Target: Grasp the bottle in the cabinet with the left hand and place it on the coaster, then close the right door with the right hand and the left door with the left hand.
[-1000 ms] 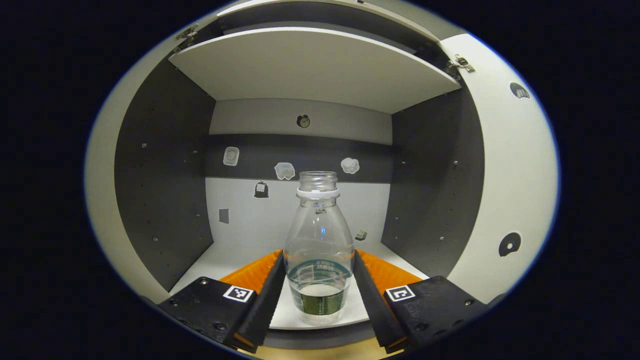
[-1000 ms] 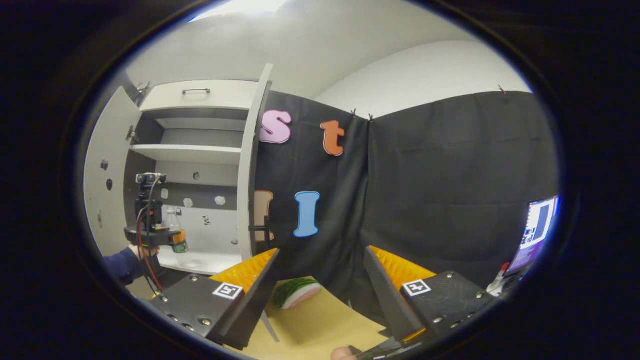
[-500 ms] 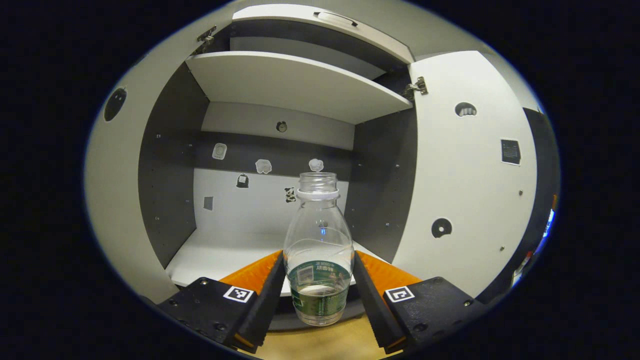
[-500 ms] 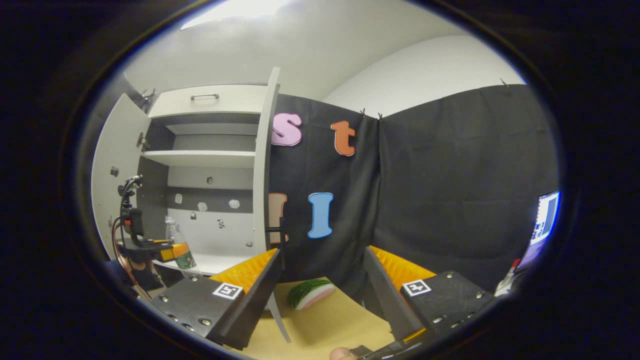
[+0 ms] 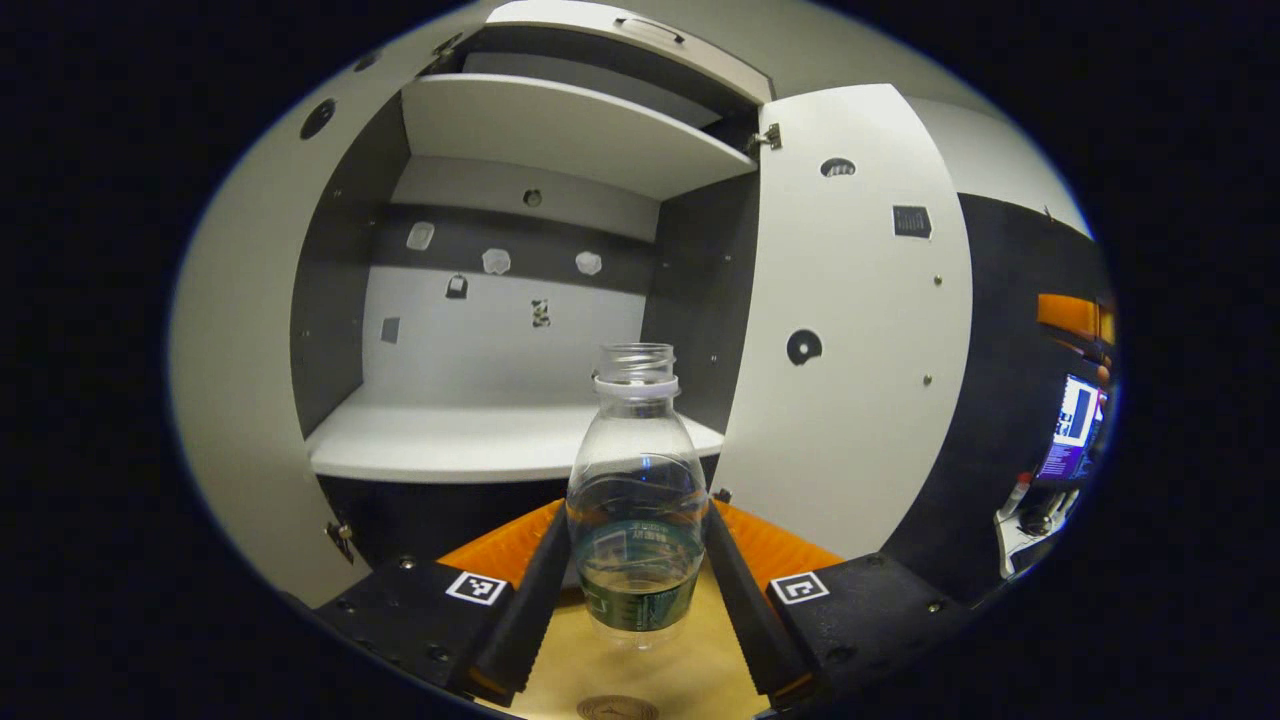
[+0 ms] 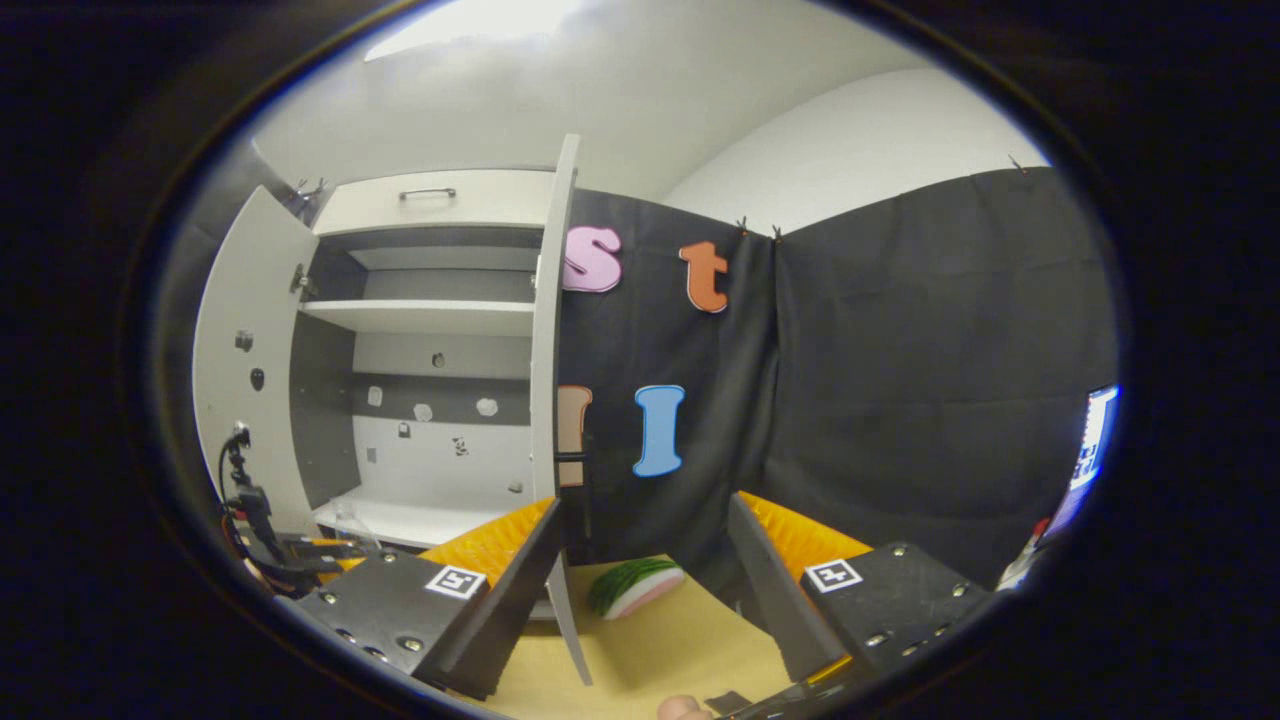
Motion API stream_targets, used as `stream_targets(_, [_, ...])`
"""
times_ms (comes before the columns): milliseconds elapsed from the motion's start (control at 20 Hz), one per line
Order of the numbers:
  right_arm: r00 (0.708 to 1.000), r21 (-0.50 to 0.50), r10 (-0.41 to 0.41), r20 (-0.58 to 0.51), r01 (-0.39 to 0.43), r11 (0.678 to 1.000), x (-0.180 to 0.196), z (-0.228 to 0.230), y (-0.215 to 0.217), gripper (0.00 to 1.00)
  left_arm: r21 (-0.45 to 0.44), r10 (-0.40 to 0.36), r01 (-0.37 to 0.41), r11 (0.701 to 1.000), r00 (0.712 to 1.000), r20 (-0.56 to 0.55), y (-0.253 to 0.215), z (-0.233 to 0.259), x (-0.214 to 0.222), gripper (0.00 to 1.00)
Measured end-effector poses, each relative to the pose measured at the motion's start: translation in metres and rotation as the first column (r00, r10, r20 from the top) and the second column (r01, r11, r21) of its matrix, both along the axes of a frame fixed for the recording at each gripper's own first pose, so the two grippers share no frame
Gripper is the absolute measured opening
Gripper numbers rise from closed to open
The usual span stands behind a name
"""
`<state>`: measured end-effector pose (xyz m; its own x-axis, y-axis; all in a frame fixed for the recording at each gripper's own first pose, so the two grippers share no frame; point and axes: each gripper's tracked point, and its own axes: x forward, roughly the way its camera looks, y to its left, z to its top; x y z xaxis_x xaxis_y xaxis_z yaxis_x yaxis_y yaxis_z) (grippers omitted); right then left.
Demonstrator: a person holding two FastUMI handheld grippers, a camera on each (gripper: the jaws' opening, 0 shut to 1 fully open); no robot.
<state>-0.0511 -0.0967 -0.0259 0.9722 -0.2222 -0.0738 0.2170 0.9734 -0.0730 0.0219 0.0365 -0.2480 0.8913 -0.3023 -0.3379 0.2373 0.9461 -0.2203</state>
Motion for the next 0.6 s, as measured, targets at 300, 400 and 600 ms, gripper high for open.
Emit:
stream_targets(300, [1.000,-0.012,-0.010,-0.009,0.010,1.000,-0.001,-0.004,-0.003,1.00,-0.030,0.051,-0.057,0.998,0.984,-0.173,0.012,-0.087,-0.040,0.81])
stream_targets(400, [1.000,-0.018,-0.013,-0.014,0.013,1.000,-0.001,-0.004,-0.004,1.00,-0.041,0.078,-0.090,0.995,0.968,-0.239,0.016,-0.117,-0.050,0.81])
stream_targets(600, [0.999,-0.034,-0.023,-0.024,0.022,0.999,-0.003,-0.008,-0.007,1.00,-0.027,0.106,-0.120,0.992,0.943,-0.315,0.022,-0.160,-0.066,0.82])
